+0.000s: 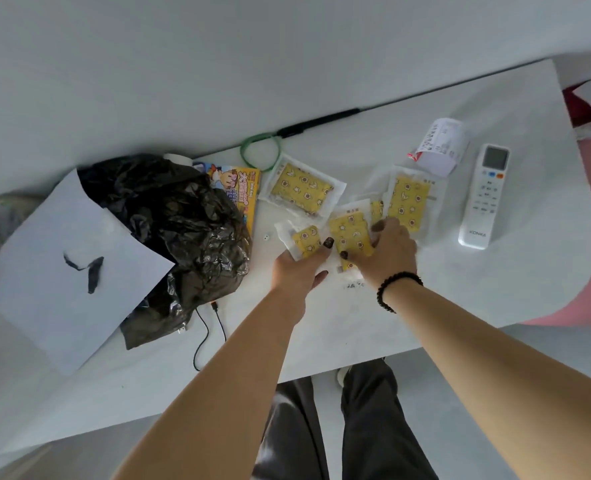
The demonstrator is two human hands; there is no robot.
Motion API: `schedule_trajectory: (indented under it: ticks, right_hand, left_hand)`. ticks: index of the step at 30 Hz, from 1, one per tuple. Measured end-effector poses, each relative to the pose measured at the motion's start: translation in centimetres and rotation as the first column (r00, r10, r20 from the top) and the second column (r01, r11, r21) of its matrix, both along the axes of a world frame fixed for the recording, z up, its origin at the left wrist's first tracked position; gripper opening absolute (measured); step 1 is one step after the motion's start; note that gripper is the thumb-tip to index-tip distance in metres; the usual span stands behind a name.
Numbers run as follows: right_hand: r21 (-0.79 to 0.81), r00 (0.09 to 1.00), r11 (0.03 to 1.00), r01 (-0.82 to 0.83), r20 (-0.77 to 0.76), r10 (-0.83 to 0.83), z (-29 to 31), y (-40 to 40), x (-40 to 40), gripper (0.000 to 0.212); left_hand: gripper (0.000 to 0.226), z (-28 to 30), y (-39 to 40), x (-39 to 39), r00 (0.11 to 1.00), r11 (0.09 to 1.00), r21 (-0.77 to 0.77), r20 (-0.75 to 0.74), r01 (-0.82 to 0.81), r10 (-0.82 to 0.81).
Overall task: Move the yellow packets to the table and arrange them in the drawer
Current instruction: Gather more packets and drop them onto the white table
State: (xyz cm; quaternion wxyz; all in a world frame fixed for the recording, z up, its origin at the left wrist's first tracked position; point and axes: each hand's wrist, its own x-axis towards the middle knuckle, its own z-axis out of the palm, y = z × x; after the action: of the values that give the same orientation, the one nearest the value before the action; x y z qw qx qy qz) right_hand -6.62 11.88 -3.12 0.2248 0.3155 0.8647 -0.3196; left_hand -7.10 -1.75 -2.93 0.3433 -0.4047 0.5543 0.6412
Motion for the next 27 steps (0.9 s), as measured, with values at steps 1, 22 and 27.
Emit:
schedule_trajectory:
  ticks: [1,22,27]
  right_hand:
    - [-0.034,0.998,0.998,-0.061,-0.03,0.06,0.0,0.0,0.4,0.048]
    - [0.245,0.877,0.849,-0.469,0.017,0.48,-1.5,-5.2,-11.5,0.068]
    - [0.061,0.932,0.955,-0.289,-0.209,0.296,-0.4,-2.4,-8.5,0.019]
  left_hand:
    - [0.029,0.0,0.1,0.1,1.0,1.0,0.012,-0.001,0.008,-0.008]
    - [0.009,0.8,-5.8,2.7,0.983,0.983,-0.09,-0.11,-0.159,0.149]
    - [0.016,1.1,-5.4,2.2,0.972,0.974,-0.069,-0.107,-0.216,0.208]
